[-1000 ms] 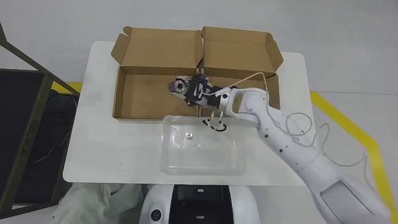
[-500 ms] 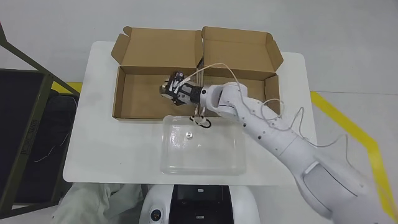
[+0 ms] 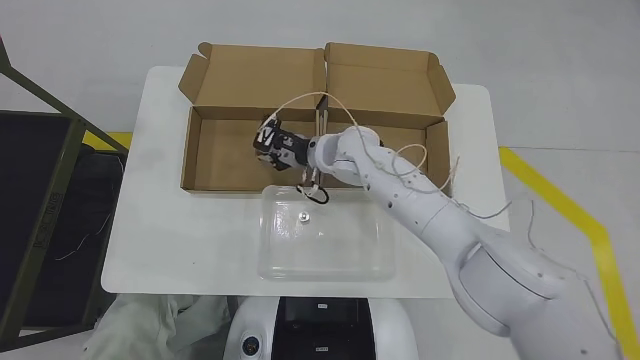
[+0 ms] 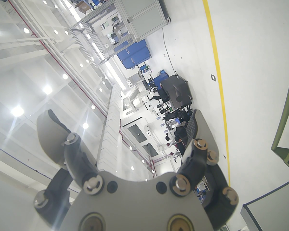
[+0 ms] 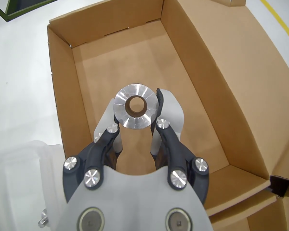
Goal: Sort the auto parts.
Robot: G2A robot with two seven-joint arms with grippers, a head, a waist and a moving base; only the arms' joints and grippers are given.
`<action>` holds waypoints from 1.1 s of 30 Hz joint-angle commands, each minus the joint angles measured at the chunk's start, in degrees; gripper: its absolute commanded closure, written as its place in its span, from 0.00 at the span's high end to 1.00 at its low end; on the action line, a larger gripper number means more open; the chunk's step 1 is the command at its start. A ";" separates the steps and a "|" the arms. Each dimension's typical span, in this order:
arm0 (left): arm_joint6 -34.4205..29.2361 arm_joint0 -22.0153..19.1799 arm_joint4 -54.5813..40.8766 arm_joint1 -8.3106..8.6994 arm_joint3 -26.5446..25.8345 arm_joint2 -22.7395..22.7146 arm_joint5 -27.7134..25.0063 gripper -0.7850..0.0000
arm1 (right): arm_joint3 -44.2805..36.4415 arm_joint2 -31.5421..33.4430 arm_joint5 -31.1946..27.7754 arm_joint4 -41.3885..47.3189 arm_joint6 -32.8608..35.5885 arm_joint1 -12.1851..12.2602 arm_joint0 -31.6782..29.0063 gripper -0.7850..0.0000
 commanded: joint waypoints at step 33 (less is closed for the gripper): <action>0.00 0.00 0.00 0.00 0.00 0.00 0.00 1.00 | 21.88 -2.41 -3.20 -1.62 2.55 -12.45 5.60 0.37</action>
